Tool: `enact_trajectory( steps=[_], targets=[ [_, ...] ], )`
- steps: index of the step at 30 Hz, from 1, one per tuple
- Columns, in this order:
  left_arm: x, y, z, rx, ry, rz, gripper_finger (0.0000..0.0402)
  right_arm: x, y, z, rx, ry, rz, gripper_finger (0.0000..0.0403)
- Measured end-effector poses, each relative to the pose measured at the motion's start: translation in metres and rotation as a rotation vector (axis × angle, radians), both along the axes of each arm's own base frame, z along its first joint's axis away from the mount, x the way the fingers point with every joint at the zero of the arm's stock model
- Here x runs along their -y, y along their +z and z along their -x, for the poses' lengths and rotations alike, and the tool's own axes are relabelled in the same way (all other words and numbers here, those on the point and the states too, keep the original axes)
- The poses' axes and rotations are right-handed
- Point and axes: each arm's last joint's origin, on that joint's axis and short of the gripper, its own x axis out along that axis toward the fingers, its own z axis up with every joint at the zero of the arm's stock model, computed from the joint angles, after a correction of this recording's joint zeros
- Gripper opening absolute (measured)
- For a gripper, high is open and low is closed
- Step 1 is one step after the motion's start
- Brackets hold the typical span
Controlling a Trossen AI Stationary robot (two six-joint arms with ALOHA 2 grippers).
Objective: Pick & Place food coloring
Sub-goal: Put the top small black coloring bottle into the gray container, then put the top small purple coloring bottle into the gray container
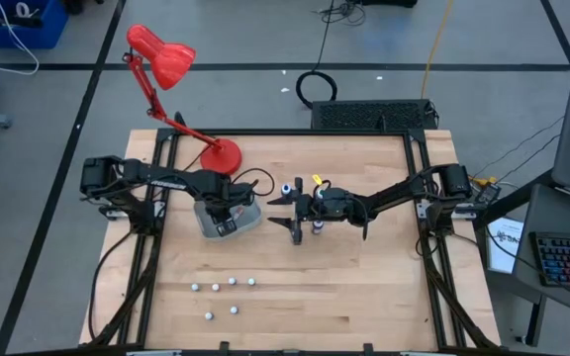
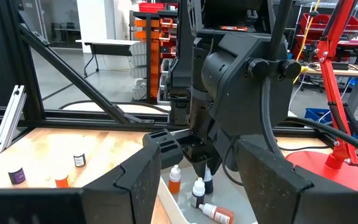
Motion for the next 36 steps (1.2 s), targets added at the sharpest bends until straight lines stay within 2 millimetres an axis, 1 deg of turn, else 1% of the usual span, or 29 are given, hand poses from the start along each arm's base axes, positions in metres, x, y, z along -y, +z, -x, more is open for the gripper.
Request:
enact_trajectory(
  steps=[13, 16, 22, 26, 30, 36],
  targets=[
    [0.0, 0.0, -0.0001, 0.001, -0.001, 0.0, 0.0091, 0.0, 0.0, 0.0, 0.0, 0.0, 0.0, 0.0196],
    [0.0001, -0.0013, 0.0004, -0.005, 0.0, 0.002, 0.0113, 0.0, 0.0, 0.0, 0.0, 0.0, 0.0, 0.0196],
    [0.0003, -0.0013, 0.0006, -0.008, 0.007, 0.005, 0.0193, 0.0, 0.0001, 0.0, 0.0, 0.0, 0.0, 0.0196],
    [0.0003, -0.0012, 0.0009, -0.011, 0.01, 0.005, 0.0227, 0.0, 0.0, 0.0, 0.0, 0.0, 0.0, 0.0196],
    [0.0005, -0.001, 0.0012, -0.013, 0.009, 0.01, 0.024, 0.0001, 0.0001, 0.0, 0.0, 0.0, 0.0, 0.0196],
    [0.0007, -0.0005, 0.0028, -0.029, 0.007, 0.013, 0.0234, 0.0, 0.0001, 0.0, 0.0, 0.0, 0.0, 0.0196]
  ],
)
